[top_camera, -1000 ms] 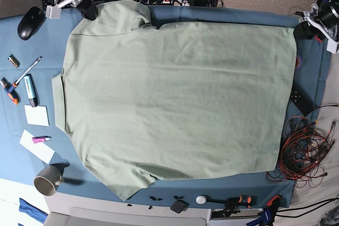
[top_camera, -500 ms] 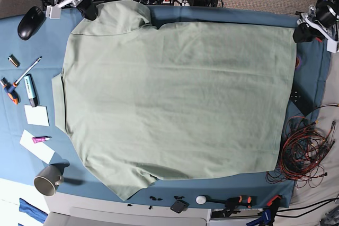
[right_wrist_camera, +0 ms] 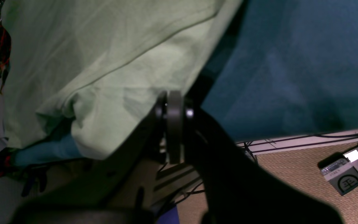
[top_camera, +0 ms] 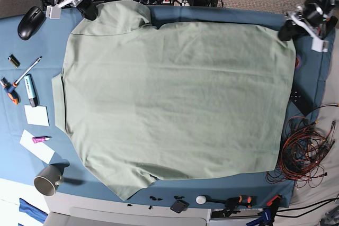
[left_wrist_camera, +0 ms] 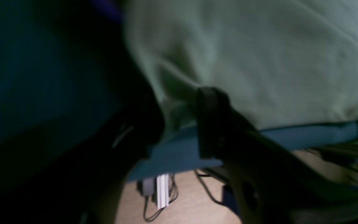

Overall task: Fold the T-shirt properly
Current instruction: 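Grasp the shirt's shoulder edges with both grippers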

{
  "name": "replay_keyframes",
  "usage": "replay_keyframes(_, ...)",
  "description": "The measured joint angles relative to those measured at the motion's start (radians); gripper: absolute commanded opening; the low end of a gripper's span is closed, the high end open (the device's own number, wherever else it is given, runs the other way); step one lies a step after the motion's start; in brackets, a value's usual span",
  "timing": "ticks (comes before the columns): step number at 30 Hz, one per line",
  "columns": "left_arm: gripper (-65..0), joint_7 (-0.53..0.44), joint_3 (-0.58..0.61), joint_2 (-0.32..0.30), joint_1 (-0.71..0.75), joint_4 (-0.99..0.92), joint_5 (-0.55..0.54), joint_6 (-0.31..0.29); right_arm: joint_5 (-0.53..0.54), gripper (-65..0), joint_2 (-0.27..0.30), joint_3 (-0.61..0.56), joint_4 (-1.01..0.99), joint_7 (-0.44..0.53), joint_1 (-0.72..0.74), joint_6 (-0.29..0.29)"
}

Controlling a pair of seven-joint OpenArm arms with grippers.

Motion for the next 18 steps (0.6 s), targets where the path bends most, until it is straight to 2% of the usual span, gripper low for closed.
replay_keyframes(3, -42.9, -0.002, 0.047, 0.003, -0.002, 0.002, -0.014, -0.037, 0.000, -65.0, 0.000, 0.000, 0.000, 0.000, 0.000, 0.000)
replay_keyframes(11, -44.1, -0.002, 0.047, 0.011, -0.002, 0.002, -0.015, -0.040, 0.000, -65.0, 0.000, 0.000, 0.000, 0.000, 0.000, 0.000)
replay_keyframes(13, -49.7, -0.002, 0.047, 0.011, -0.002, 0.002, -0.014, -0.039, 0.000, -65.0, 0.000, 0.000, 0.000, 0.000, 0.000, 0.000)
replay_keyframes(16, -63.6, 0.002, 0.047, 0.011, -0.002, 0.000, -0.005, -0.033, 0.000, -65.0, 0.000, 0.000, 0.000, 0.001, 0.000, 0.000)
replay_keyframes(18, -65.0, 0.002, 0.047, 0.011, -0.002, 0.000, 0.008, -0.033, 0.000, -65.0, 0.000, 0.000, 0.000, 0.003, 0.000, 0.003)
